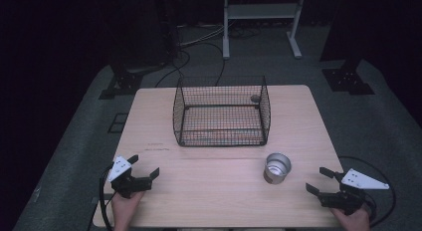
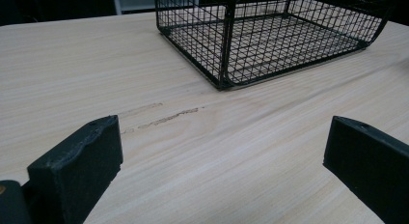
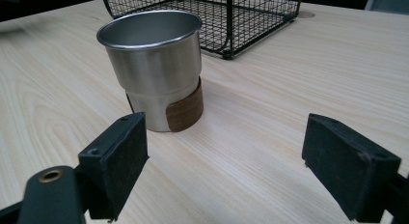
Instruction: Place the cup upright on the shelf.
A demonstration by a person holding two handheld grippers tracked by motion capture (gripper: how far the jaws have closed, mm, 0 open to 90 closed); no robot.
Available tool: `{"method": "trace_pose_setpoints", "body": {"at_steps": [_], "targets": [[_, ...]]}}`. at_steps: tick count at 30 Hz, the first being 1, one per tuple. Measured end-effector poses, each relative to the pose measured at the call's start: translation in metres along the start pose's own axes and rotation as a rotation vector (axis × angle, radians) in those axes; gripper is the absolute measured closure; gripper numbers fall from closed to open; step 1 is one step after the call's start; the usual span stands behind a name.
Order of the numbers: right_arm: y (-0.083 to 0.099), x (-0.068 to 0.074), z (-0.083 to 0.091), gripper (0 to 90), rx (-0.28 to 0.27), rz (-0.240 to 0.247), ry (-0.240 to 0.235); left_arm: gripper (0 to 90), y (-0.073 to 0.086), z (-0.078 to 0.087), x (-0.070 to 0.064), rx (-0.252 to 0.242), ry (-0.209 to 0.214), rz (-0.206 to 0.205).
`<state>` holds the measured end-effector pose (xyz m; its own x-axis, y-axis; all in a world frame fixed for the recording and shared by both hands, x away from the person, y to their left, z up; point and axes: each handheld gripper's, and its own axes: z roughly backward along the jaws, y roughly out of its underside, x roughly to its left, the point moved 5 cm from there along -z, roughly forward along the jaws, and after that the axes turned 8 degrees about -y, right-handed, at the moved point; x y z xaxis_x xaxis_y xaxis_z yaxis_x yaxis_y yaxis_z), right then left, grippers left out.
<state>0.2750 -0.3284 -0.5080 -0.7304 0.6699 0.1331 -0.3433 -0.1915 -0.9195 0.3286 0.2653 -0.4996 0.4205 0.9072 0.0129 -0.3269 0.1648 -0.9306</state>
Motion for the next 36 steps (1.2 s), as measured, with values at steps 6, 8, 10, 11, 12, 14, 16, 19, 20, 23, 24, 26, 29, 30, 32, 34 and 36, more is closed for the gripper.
{"method": "trace_pose_setpoints", "body": {"at_steps": [6, 8, 10, 11, 12, 14, 16, 19, 20, 23, 24, 26, 29, 30, 32, 34, 36], "targets": [[-0.002, 0.002, -0.001, 15.3, 0.017, 0.01, -0.01, 0.0, -0.001, 0.001, 0.002, 0.008, 0.0, 0.002], [-0.002, 0.003, 0.0, 15.2, 0.019, 0.015, -0.013, 0.0, -0.001, 0.002, 0.003, 0.008, 0.003, 0.005], [-0.004, 0.004, 0.0, 15.0, 0.022, 0.014, -0.023, 0.0, -0.002, 0.003, 0.003, 0.006, 0.003, 0.004], [-0.005, 0.005, 0.0, 15.0, 0.022, 0.02, -0.024, 0.0, -0.002, 0.003, 0.003, 0.006, 0.003, 0.004], [-0.005, 0.005, 0.0, 15.0, 0.022, 0.02, -0.024, 0.0, -0.002, 0.004, 0.004, 0.004, 0.001, 0.004], [-0.01, 0.008, -0.002, 14.6, 0.03, 0.029, -0.032, 0.0, -0.003, 0.005, 0.005, 0.008, 0.009, 0.016], [-0.013, 0.011, -0.005, 14.5, 0.038, 0.036, -0.045, 0.0, -0.003, 0.007, 0.006, 0.012, 0.011, 0.012], [-0.017, 0.017, -0.011, 14.3, 0.055, 0.053, -0.067, 0.0, -0.003, 0.008, 0.006, 0.008, 0.008, 0.012], [-0.018, 0.019, -0.013, 14.3, 0.064, 0.057, -0.077, 0.0, -0.003, 0.009, 0.007, 0.007, 0.01, 0.018], [-0.023, 0.024, -0.018, 14.3, 0.08, 0.072, -0.097, 0.0, -0.003, 0.01, 0.007, 0.002, 0.012, 0.027], [-0.024, 0.025, -0.02, 14.3, 0.083, 0.072, -0.105, 0.0, -0.004, 0.012, 0.007, -0.001, 0.012, 0.023], [-0.026, 0.026, -0.023, 14.3, 0.086, 0.075, -0.115, 0.0, -0.004, 0.012, 0.007, -0.004, 0.013, 0.025], [-0.027, 0.028, -0.027, 14.3, 0.094, 0.069, -0.124, 0.0, -0.005, 0.012, 0.006, -0.005, 0.015, 0.019], [-0.027, 0.028, -0.027, 14.3, 0.094, 0.069, -0.124, 0.0, -0.005, 0.012, 0.006, -0.005, 0.014, 0.018], [-0.028, 0.03, -0.032, 14.3, 0.098, 0.07, -0.128, 0.0, -0.005, 0.012, 0.005, -0.004, 0.016, 0.016], [-0.028, 0.031, -0.035, 14.2, 0.1, 0.068, -0.131, 0.0, -0.005, 0.011, 0.004, -0.003, 0.019, 0.009], [-0.029, 0.031, -0.04, 14.2, 0.101, 0.061, -0.134, 0.0, -0.005, 0.011, 0.004, -0.004, 0.021, 0.009]]}}
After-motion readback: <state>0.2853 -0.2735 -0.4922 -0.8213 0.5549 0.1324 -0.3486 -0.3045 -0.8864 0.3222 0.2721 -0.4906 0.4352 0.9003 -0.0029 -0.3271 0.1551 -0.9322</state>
